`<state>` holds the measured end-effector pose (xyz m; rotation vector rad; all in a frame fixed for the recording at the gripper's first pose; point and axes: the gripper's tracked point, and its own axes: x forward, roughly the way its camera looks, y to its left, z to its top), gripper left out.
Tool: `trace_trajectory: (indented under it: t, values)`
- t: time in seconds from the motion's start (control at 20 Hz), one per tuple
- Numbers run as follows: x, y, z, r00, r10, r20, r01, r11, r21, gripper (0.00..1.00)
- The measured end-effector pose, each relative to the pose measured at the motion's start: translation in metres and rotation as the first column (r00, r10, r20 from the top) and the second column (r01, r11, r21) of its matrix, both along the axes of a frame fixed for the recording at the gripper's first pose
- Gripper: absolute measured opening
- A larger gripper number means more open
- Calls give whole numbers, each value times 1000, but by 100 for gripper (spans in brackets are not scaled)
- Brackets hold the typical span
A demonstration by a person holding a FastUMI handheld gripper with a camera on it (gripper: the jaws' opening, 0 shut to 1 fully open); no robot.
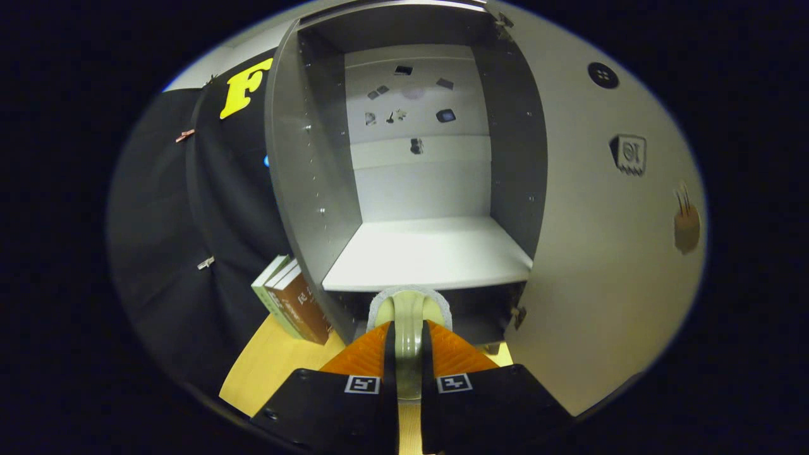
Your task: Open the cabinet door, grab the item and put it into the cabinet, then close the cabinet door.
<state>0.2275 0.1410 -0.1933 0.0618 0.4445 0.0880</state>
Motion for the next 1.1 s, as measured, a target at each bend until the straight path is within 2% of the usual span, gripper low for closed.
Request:
trace_trajectory:
  t: [0.25, 0.65, 0.9, 1.1]
  values:
    - [71, -7, 16, 999, -34, 34, 34, 999, -15, 18]
    - [169, -11, 1, 997, -75, 13, 74, 997, 22, 18]
    - [205, 0, -29, 995, -83, -47, 84, 996, 33, 18]
    - [223, 5, -30, 993, -106, -46, 109, 992, 62, 21]
